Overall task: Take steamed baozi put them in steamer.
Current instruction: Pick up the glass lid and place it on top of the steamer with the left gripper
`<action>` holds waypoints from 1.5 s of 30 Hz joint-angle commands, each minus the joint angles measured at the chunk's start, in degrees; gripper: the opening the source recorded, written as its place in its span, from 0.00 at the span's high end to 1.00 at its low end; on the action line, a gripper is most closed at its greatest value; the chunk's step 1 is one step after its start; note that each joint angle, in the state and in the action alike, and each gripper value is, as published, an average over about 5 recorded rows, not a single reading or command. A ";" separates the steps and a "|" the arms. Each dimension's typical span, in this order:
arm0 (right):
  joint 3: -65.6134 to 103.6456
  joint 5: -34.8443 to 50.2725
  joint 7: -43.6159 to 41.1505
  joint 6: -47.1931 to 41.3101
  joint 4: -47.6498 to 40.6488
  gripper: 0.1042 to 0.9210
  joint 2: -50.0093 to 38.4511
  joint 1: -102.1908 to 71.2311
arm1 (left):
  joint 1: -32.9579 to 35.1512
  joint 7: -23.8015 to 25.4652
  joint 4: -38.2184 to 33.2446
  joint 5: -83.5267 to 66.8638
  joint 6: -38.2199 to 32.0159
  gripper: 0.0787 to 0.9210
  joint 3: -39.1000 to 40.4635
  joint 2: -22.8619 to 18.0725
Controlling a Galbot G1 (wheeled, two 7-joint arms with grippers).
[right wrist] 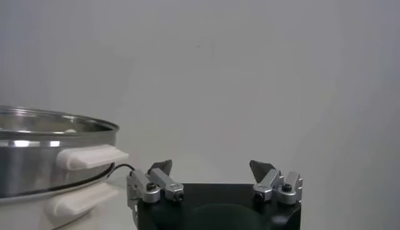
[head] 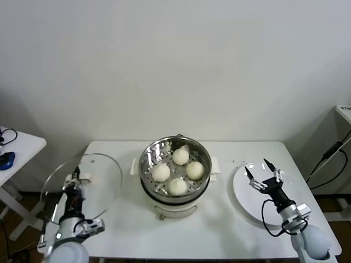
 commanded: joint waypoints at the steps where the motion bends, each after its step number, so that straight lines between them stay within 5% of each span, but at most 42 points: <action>1: -0.64 -1.27 0.23 -0.12 -1.20 0.12 0.09 0.96 | 0.89 1.31 -11.50 -0.54 13.70 0.91 8.70 4.44; 15: -4.52 0.89 5.46 -1.06 -2.73 0.12 -3.20 1.44 | -10.26 5.62 -7.35 -0.83 18.49 0.91 24.85 8.47; 25: -11.79 5.13 12.27 -0.63 -2.83 0.12 -11.88 1.53 | -15.98 9.93 -3.87 1.77 21.17 0.91 31.66 5.19; 45: -12.15 2.29 13.64 -1.02 -2.73 0.12 -8.31 2.49 | -26.82 14.31 4.14 3.27 23.20 0.91 40.19 1.32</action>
